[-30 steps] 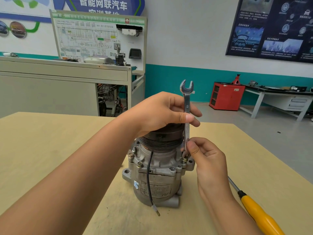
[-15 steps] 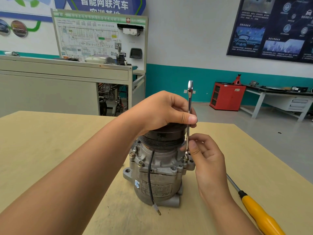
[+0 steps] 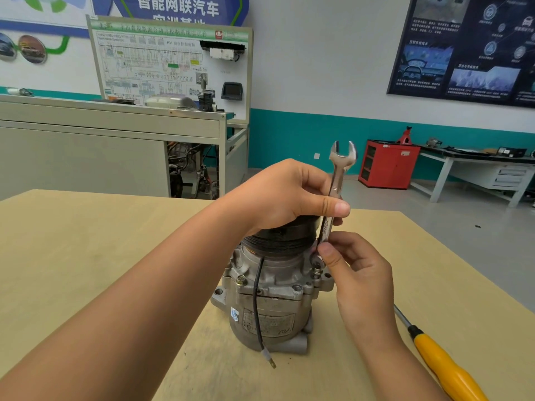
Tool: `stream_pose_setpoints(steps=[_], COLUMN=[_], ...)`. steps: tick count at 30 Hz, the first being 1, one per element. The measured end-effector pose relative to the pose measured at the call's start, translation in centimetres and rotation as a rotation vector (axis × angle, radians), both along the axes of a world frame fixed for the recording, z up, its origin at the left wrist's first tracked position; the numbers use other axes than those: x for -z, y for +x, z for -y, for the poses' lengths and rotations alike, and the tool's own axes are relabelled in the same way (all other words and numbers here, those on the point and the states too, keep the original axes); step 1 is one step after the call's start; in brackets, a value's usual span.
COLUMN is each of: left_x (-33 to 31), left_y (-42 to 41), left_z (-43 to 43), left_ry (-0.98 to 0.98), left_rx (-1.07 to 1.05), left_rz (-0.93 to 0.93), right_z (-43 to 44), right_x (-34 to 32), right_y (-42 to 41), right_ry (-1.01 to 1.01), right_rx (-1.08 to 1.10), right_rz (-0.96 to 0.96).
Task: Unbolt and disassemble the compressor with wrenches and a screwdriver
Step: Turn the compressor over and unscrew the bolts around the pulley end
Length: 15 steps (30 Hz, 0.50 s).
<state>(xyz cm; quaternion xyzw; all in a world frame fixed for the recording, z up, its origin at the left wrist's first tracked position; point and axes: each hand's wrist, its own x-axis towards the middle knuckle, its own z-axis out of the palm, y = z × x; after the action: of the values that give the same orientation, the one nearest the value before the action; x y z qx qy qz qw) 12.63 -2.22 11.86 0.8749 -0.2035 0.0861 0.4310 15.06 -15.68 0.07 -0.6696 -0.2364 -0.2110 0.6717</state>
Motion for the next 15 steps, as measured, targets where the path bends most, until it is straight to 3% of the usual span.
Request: stream_pose_setpoints(steps=[6, 15], left_x=[0.19, 0.29], left_y=[0.39, 0.75], left_z=[0.13, -0.22], left_ry=[0.058, -0.025], left_rx=[0.036, 0.042], left_rz=[-0.031, -0.052], right_z=[-0.29, -0.72], right_x=[-0.13, -0.11], right_y=[-0.05, -0.06], right_ry=[0.074, 0.068], right_rx=[-0.080, -0.118], right_rz=[-0.036, -0.053])
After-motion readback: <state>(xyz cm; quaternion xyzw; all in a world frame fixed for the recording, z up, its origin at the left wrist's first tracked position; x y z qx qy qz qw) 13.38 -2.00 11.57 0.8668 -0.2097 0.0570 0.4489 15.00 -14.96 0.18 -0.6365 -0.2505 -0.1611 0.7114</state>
